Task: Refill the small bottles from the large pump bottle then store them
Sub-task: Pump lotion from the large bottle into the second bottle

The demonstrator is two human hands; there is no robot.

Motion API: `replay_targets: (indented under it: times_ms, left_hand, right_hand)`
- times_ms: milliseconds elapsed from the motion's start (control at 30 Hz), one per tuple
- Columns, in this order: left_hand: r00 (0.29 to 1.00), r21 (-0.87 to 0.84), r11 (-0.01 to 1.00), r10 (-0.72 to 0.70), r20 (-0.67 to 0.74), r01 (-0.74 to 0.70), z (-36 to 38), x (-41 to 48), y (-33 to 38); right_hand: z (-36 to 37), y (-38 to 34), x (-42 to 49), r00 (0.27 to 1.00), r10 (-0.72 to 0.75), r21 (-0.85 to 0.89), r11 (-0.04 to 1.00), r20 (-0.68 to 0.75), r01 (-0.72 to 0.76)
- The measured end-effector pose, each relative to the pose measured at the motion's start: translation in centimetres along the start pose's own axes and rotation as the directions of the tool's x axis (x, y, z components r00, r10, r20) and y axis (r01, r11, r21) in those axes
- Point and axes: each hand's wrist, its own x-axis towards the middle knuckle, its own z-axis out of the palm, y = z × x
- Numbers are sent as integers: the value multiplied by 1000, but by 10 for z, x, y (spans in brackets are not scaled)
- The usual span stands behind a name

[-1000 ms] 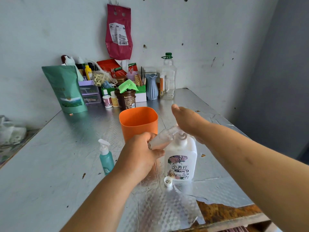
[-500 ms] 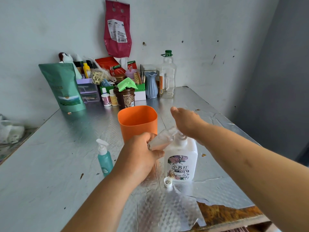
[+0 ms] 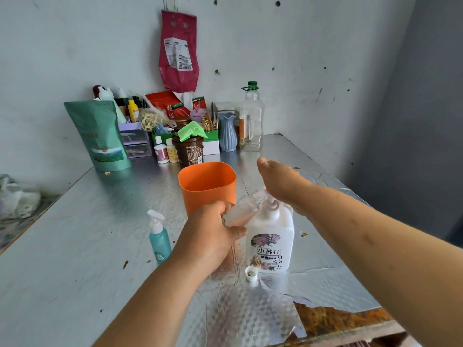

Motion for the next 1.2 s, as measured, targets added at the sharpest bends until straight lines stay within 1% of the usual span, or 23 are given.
replay_targets:
  times_ms: [233, 333, 400, 500, 567, 633, 700, 833, 967, 1200]
  left_hand:
    - [1000, 8, 1000, 4, -8, -4, 1, 3, -1]
    - [1000, 9, 1000, 16, -17, -16, 2, 4, -3]
    - [1000, 0, 1000, 20, -22, -20, 3, 4, -4]
    - [1000, 14, 1000, 13, -13, -13, 5, 5, -6]
    - [1000, 18, 1000, 8, -6, -8, 5, 4, -7]
    - [1000, 8, 1000, 1, -1, -1, 4, 4, -6]
    - [1000, 10, 1000, -1, 2, 1, 3, 3, -5]
    - [1000, 16, 1000, 17, 4, -17, 1, -1, -1]
    - [1000, 22, 1000, 17, -1, -17, 0, 1, -1]
    - [1000, -11, 1000, 14, -4, -14, 2, 3, -4]
  right_hand:
    - [1, -1, -1, 997, 55, 11, 998, 59, -56]
    - [6, 2, 2, 999, 21, -26, 999, 48, -20]
    - [9, 2, 1, 999, 23, -38, 999, 30, -22]
    - [16, 8, 6, 998, 52, 52, 997, -21, -51]
    - [18, 7, 5, 998, 60, 72, 996, 4, -60]
    - [16, 4, 3, 997, 54, 23, 998, 53, -55]
    - [12, 3, 2, 997, 46, 7, 999, 69, -47]
    - [6, 1, -1, 999, 24, 72, 997, 43, -27]
    - [1, -3, -3, 997, 51, 39, 998, 63, -54]
    - [3, -1, 0, 996, 34, -22, 999, 78, -32]
